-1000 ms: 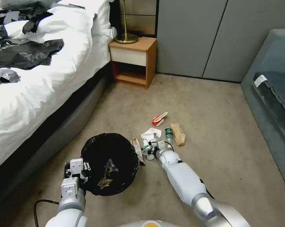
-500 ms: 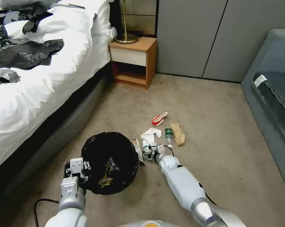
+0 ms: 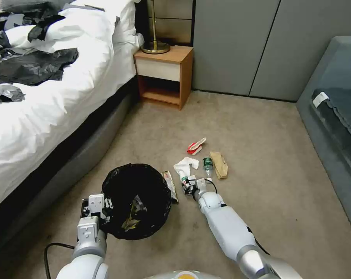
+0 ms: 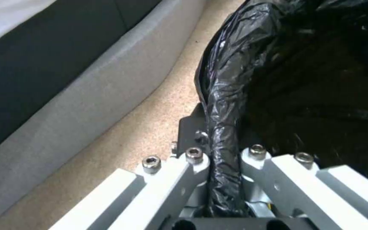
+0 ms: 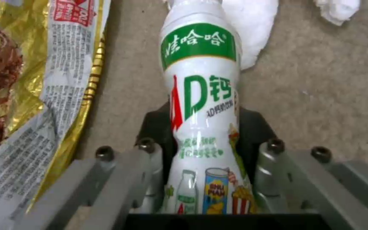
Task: Pick up the trash bin, then pick up the garbage from the floor and place it into the trash bin.
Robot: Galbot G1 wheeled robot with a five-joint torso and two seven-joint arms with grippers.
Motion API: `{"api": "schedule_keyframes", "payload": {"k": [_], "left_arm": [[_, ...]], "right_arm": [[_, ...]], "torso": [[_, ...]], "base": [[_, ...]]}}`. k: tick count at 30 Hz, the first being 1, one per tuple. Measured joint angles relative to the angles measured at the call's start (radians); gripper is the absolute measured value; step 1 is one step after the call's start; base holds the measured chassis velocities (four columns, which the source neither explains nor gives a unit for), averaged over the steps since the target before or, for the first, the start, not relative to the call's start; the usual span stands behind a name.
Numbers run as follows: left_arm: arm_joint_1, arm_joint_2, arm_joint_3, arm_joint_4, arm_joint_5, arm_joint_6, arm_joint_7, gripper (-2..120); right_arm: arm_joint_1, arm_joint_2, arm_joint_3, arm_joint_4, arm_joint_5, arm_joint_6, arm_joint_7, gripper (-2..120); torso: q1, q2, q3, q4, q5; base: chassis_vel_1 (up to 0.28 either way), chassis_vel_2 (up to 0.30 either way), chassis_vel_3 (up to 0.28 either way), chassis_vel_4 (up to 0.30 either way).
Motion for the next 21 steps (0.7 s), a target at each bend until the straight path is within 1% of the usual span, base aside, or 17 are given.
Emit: {"api": "schedule_keyframes", "payload": {"k": [1, 3, 8, 9, 10, 11, 12, 13, 14, 15, 16, 17, 18, 20, 21], "left_arm": [[0.000, 0.000, 0.001, 0.000, 0.001, 0.000, 0.000, 1], [0.000, 0.000, 0.001, 0.000, 0.001, 0.000, 0.000, 1], [0.001, 0.002, 0.001, 0.000, 0.002, 0.000, 0.000, 1], [0.001, 0.003, 0.001, 0.000, 0.001, 0.000, 0.001, 1], [0.001, 0.005, 0.000, 0.000, 0.001, 0.001, 0.001, 1], [0.001, 0.005, 0.000, 0.000, 0.001, 0.001, 0.001, 1], [0.001, 0.006, -0.001, 0.000, 0.000, 0.001, 0.002, 1], [0.000, 0.007, -0.003, 0.001, -0.001, 0.002, 0.002, 1], [0.000, 0.007, -0.003, 0.001, -0.001, 0.002, 0.002, 1], [0.000, 0.008, -0.003, 0.002, -0.002, 0.003, 0.002, 1], [0.001, 0.009, -0.003, 0.004, -0.003, 0.004, 0.002, 1], [0.000, 0.010, -0.002, 0.006, -0.005, 0.007, 0.003, 1], [0.000, 0.010, -0.002, 0.006, -0.005, 0.007, 0.003, 1], [-0.005, 0.009, -0.001, 0.011, -0.007, 0.009, 0.003, 1], [-0.006, 0.008, 0.001, 0.014, -0.008, 0.010, 0.003, 1]], "right_arm": [[-0.001, -0.004, -0.002, 0.004, 0.000, 0.000, 0.001, 20], [-0.003, -0.007, -0.003, 0.008, 0.001, 0.001, 0.002, 18], [-0.016, -0.019, -0.012, 0.034, 0.004, 0.003, 0.017, 18], [-0.034, -0.028, -0.021, 0.069, 0.014, 0.005, 0.029, 18], [-0.065, -0.046, -0.034, 0.138, 0.038, 0.005, 0.042, 18], [-0.065, -0.046, -0.034, 0.138, 0.038, 0.005, 0.042, 18], [-0.093, -0.059, -0.038, 0.200, 0.063, 0.005, 0.050, 18], [-0.132, -0.074, -0.039, 0.294, 0.102, 0.006, 0.061, 18], [-0.132, -0.074, -0.039, 0.294, 0.102, 0.006, 0.061, 18], [-0.152, -0.082, -0.040, 0.347, 0.120, 0.007, 0.064, 18], [-0.178, -0.097, -0.042, 0.424, 0.141, 0.014, 0.066, 17], [-0.224, -0.121, -0.050, 0.563, 0.160, 0.032, 0.063, 17], [-0.224, -0.121, -0.050, 0.563, 0.160, 0.032, 0.063, 17], [-0.273, -0.147, -0.064, 0.700, 0.174, 0.078, 0.029, 17], [-0.307, -0.162, -0.073, 0.782, 0.187, 0.132, -0.017, 17]], "torso": [[0.000, 0.000, 0.000, 0.0000, -0.0001], [0.000, 0.000, 0.000, -0.0001, 0.0000], [0.000, 0.000, 0.000, 0.0000, 0.0000], [0.000, 0.000, 0.000, 0.0000, 0.0000], [0.000, 0.000, 0.000, 0.0000, 0.0001], [0.000, 0.000, 0.000, 0.0000, 0.0001], [0.000, 0.000, 0.000, 0.0000, -0.0002], [0.000, 0.000, 0.000, -0.0001, -0.0001], [0.000, 0.000, 0.000, -0.0001, -0.0001], [0.000, 0.000, 0.000, -0.0002, 0.0003], [0.000, 0.000, 0.000, -0.0001, 0.0002], [0.000, 0.000, 0.000, -0.0001, -0.0002], [0.000, 0.000, 0.000, -0.0001, -0.0002], [0.000, 0.000, 0.000, 0.0000, -0.0002], [0.000, 0.000, 0.000, -0.0001, -0.0002]], "base": [[0.000, 0.000, 0.000, 0.000], [0.000, 0.000, 0.000, 0.000], [0.000, 0.000, 0.000, 0.000], [0.000, 0.000, 0.000, 0.000], [0.000, 0.000, 0.000, 0.000], [0.000, 0.000, 0.000, 0.000], [0.000, 0.000, 0.000, 0.000], [0.000, 0.000, 0.000, 0.000], [0.000, 0.000, 0.000, 0.000], [0.000, 0.000, 0.000, 0.000], [0.000, 0.000, 0.000, 0.000], [0.000, 0.000, 0.000, 0.000], [0.000, 0.000, 0.000, 0.000], [0.000, 0.000, 0.000, 0.000], [0.000, 0.000, 0.000, 0.000]]}}
